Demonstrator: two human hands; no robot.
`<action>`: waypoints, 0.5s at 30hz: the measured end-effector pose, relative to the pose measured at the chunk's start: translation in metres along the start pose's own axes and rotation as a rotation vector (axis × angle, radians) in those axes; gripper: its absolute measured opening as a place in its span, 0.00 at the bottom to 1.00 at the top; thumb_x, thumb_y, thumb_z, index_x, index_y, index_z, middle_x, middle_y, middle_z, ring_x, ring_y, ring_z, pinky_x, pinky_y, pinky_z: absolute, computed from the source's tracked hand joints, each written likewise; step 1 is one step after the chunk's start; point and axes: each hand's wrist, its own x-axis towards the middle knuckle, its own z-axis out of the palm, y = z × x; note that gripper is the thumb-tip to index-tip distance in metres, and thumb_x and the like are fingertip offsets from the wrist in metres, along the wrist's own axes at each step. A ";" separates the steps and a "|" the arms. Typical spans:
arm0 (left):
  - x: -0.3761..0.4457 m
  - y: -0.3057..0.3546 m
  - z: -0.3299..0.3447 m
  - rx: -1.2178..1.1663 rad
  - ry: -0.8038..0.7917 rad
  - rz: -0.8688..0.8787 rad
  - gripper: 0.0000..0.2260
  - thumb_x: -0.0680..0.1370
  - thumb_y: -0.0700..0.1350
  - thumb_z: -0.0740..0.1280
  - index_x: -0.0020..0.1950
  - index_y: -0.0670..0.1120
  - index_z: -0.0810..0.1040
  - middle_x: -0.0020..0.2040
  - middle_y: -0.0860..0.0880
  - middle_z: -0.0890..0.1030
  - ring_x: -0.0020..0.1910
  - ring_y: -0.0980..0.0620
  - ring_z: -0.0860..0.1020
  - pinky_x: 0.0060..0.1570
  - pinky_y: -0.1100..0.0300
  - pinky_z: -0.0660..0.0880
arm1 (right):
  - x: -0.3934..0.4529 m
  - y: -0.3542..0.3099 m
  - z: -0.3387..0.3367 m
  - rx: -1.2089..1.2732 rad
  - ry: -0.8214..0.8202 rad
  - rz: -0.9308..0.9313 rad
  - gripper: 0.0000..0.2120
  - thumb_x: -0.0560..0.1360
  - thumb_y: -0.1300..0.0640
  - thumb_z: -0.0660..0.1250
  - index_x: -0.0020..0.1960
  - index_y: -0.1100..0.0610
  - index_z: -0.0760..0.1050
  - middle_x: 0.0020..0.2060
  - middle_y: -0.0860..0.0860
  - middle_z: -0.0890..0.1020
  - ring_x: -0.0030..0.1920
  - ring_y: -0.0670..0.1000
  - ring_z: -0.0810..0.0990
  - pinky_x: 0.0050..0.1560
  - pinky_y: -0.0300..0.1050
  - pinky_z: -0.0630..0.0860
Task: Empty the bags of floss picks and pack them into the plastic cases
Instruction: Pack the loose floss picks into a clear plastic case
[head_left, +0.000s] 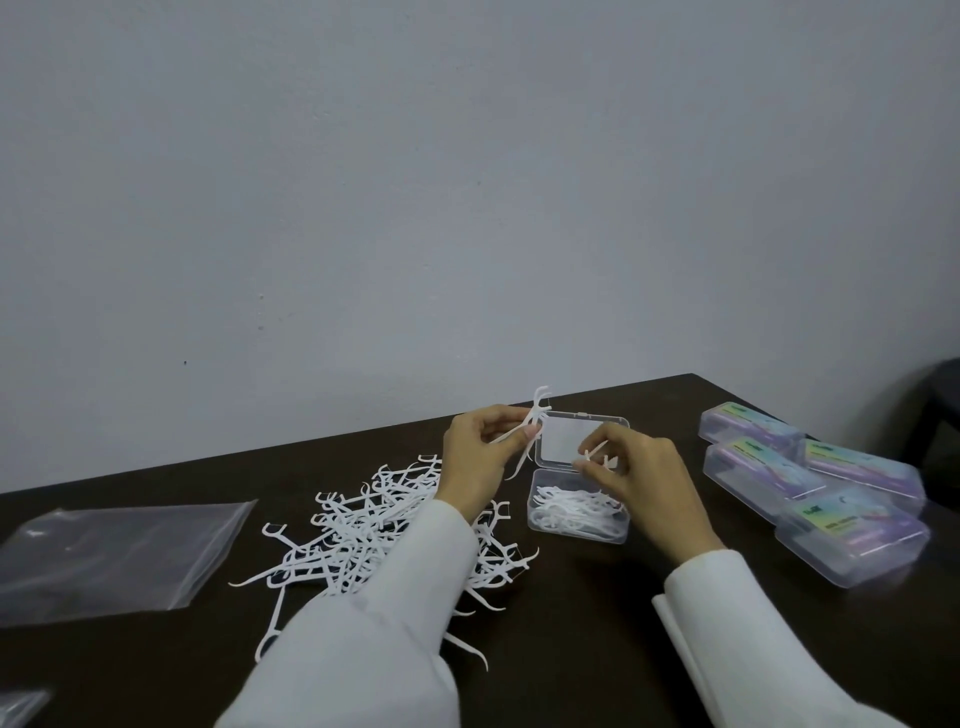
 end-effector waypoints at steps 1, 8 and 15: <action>0.000 0.000 0.000 -0.008 -0.002 0.000 0.06 0.72 0.43 0.73 0.49 0.48 0.83 0.45 0.50 0.84 0.46 0.56 0.81 0.48 0.63 0.77 | 0.000 -0.001 0.001 -0.006 -0.017 -0.020 0.08 0.72 0.52 0.70 0.49 0.53 0.78 0.44 0.48 0.81 0.41 0.43 0.78 0.47 0.34 0.75; 0.000 0.003 0.001 -0.060 -0.018 -0.014 0.05 0.72 0.42 0.73 0.47 0.49 0.83 0.45 0.50 0.84 0.44 0.55 0.81 0.42 0.69 0.74 | -0.001 -0.004 0.013 -0.040 -0.193 -0.116 0.11 0.74 0.59 0.69 0.56 0.53 0.79 0.50 0.46 0.75 0.50 0.46 0.77 0.53 0.34 0.74; 0.000 -0.003 0.004 -0.031 -0.025 0.011 0.05 0.72 0.43 0.73 0.47 0.47 0.84 0.44 0.50 0.85 0.45 0.54 0.82 0.45 0.64 0.75 | 0.001 -0.005 0.011 0.119 -0.148 -0.081 0.18 0.69 0.74 0.66 0.53 0.55 0.79 0.49 0.47 0.76 0.47 0.41 0.75 0.45 0.23 0.71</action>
